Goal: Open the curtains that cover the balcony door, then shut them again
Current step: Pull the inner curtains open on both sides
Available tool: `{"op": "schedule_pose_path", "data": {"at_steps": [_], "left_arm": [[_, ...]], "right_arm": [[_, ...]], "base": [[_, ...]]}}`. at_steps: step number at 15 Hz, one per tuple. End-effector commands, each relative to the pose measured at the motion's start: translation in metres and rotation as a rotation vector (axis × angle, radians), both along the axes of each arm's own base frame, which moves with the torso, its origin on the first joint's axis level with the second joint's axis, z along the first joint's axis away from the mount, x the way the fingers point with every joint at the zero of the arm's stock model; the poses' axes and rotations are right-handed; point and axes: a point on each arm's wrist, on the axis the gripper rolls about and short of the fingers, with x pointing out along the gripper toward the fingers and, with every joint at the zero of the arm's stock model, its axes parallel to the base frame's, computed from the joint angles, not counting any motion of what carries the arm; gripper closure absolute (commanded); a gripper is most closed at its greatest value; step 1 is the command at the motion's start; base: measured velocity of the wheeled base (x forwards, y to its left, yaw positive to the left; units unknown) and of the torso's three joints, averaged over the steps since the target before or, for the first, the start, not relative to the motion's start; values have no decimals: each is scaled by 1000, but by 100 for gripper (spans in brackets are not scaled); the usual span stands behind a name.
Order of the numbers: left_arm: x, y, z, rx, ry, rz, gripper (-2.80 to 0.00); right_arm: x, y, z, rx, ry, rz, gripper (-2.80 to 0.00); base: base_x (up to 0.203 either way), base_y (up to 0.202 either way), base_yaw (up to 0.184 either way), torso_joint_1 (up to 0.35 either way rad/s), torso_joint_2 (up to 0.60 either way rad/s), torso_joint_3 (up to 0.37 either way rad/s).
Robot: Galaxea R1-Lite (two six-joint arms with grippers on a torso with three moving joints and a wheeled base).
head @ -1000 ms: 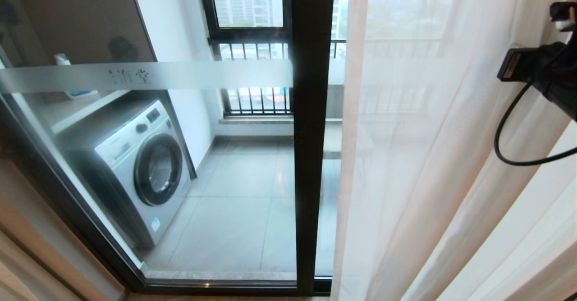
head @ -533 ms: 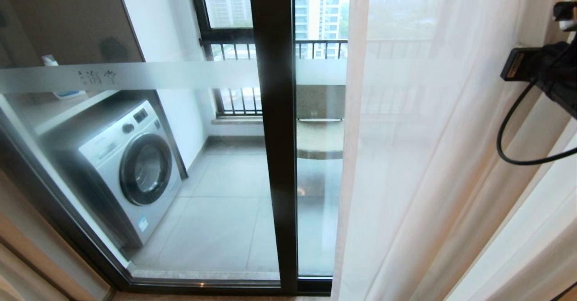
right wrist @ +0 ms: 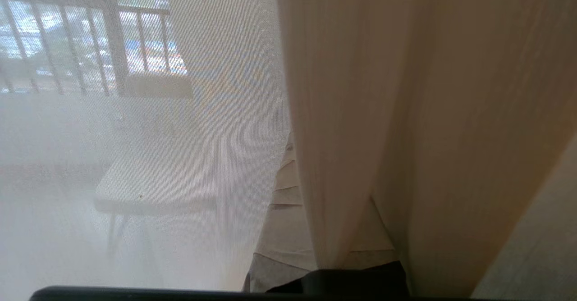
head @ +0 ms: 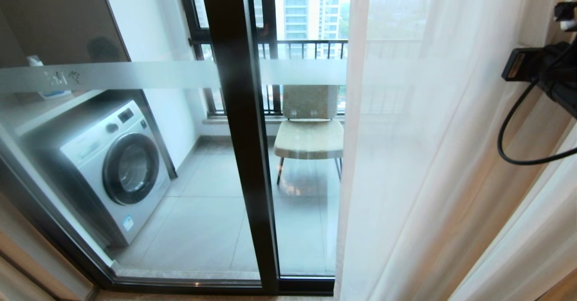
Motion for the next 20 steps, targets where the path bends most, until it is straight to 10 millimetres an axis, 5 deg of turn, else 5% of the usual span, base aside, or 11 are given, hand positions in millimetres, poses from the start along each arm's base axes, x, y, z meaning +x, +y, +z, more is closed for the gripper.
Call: {"op": "schedule_pose_path", "data": {"at_steps": [1, 20], "left_arm": [[0, 0, 0, -1, -1, 1, 0], [0, 0, 0, -1, -1, 1, 0]], "right_arm": [[0, 0, 0, -1, -3, -2, 0], [-3, 0, -8, 0, -4, -2, 0]], "base": [[0, -189, 2, 2, 3, 1], [0, -190, 1, 1, 1, 2]]}}
